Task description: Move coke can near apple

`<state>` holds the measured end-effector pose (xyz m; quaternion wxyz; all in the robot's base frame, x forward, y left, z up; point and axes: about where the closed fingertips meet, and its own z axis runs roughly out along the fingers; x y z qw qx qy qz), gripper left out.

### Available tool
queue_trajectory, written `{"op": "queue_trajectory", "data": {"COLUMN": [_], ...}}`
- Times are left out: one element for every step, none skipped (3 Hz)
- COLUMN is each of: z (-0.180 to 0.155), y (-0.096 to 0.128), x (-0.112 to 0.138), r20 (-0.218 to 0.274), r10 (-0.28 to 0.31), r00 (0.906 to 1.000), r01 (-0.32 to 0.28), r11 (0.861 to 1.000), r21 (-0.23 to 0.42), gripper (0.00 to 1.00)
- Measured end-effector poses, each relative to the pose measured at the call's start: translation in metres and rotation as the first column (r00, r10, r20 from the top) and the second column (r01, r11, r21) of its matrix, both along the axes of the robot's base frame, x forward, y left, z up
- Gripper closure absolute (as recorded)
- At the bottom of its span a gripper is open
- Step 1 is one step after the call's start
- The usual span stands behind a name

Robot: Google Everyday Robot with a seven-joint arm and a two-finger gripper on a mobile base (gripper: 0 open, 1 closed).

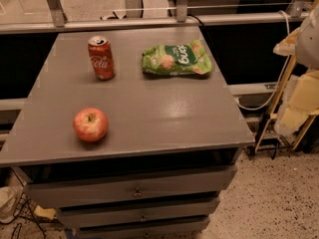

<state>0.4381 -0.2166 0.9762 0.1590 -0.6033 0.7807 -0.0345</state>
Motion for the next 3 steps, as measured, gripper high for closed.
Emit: {"op": "queue_trajectory", "data": {"z": [0.0, -0.006, -0.012], "y": [0.001, 0.026, 0.055], "x": [0.002, 0.067, 0.137], "r20": [0.002, 0.053, 0.088], "r10": [-0.001, -0.028, -0.057], "r00": [1.0, 0.9982, 0.9945], "r01": [0.001, 0.021, 0.034], "r11": [1.0, 0.993, 0.969], "r21": [0.004, 0.117, 0.243], "gripper": [0.0, 0.0, 0.0]}}
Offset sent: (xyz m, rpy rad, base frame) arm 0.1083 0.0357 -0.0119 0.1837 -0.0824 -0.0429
